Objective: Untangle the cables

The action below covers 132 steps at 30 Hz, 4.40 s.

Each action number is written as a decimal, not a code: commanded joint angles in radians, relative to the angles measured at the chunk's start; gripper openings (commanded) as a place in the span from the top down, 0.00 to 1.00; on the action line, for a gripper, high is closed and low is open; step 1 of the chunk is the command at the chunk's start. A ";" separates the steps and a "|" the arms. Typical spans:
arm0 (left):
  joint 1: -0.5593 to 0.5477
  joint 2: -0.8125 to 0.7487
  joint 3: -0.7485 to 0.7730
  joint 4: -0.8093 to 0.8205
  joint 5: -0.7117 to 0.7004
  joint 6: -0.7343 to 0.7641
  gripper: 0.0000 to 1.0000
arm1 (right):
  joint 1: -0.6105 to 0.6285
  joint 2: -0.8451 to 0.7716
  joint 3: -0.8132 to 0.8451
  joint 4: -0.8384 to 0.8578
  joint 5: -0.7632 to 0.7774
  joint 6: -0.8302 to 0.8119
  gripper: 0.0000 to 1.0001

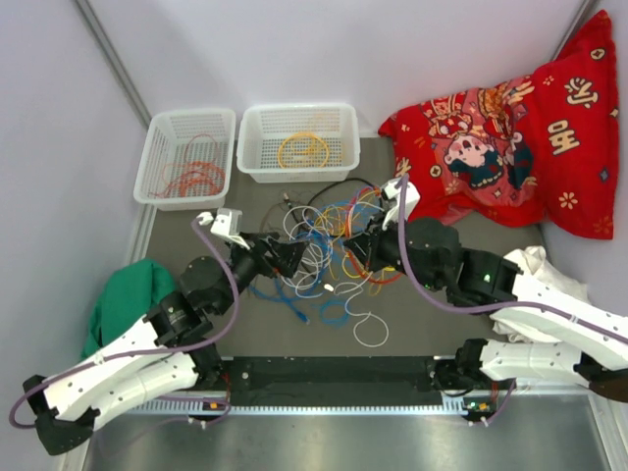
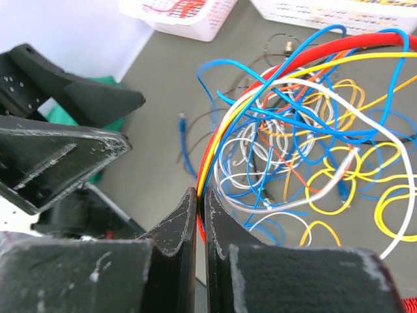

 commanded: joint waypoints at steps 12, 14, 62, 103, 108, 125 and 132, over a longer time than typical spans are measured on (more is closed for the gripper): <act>-0.003 0.106 -0.037 0.506 0.596 0.043 0.08 | -0.099 -0.110 -0.081 0.199 -0.192 0.210 1.00; -0.003 0.147 -0.056 0.580 0.610 0.006 0.08 | -0.113 -0.112 -0.094 0.213 -0.227 0.238 1.00; 0.014 0.275 0.328 -0.067 0.087 -0.009 1.00 | -0.124 -0.188 -0.160 -0.112 0.108 0.379 0.09; 0.066 0.427 0.689 -0.433 0.153 -0.065 1.00 | 0.014 0.058 -0.238 0.759 -0.050 -0.259 0.39; 0.066 0.408 0.672 -0.428 0.159 -0.072 1.00 | 0.014 0.124 -0.203 0.748 -0.073 -0.248 0.51; 0.066 0.313 0.592 -0.462 0.102 -0.076 0.36 | 0.013 0.026 -0.160 0.686 0.018 -0.265 1.00; 0.066 0.233 0.609 -0.644 -0.132 -0.063 0.01 | 0.014 -0.056 -0.095 0.506 0.124 -0.290 1.00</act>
